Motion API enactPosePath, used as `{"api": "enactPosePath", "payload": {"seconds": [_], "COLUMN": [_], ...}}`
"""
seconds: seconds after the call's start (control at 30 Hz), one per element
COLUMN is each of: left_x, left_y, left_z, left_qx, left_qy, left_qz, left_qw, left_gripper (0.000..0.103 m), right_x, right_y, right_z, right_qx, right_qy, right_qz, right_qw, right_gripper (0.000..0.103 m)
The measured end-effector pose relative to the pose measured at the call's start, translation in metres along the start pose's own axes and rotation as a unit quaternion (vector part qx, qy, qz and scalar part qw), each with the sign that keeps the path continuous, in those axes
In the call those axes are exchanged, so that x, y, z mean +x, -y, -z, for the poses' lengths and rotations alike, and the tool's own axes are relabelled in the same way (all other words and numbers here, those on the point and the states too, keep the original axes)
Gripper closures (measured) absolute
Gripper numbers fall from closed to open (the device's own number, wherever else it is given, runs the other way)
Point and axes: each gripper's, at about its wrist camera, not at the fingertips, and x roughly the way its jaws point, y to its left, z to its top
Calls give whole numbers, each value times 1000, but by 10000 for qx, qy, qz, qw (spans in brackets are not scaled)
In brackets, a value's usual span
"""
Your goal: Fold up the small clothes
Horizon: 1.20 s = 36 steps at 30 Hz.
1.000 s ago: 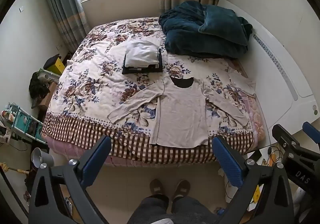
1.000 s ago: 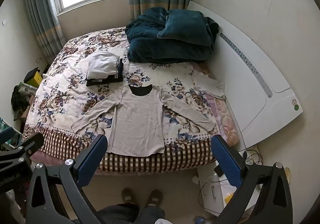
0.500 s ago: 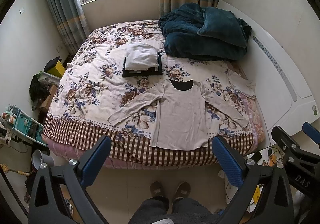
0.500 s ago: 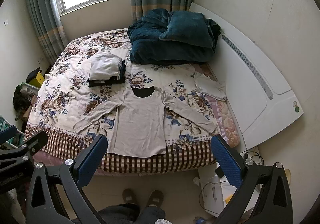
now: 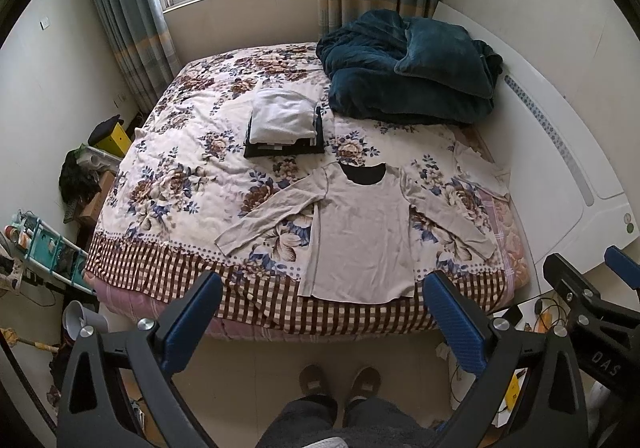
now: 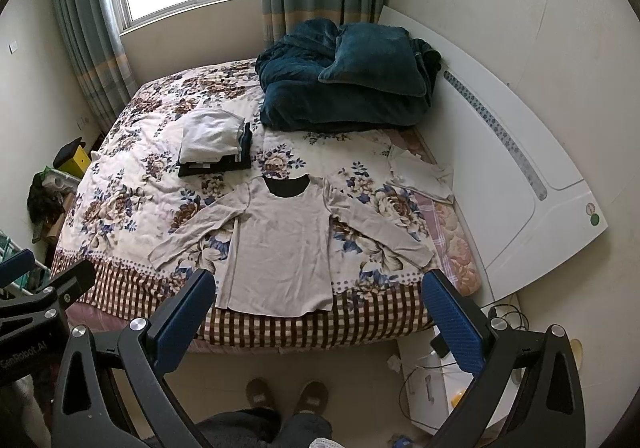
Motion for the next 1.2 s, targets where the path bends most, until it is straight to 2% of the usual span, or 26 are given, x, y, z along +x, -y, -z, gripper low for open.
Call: {"api": "enactPosePath", "payload": {"seconds": [0.53, 1.2], "left_x": [-4, -6], "left_y": [6, 3], "left_z": [-13, -7], "left_qx": [-16, -4], "left_qy": [31, 63], "left_qz": [11, 16], "left_qw": [10000, 10000], "left_gripper": [0, 0], "right_x": [-1, -5], "right_y": [1, -8], "right_z": [1, -5], "right_qx": [16, 15], "right_qy": [9, 6], "right_qz": [-21, -43], "right_qw": [10000, 10000], "right_gripper": [0, 0]}}
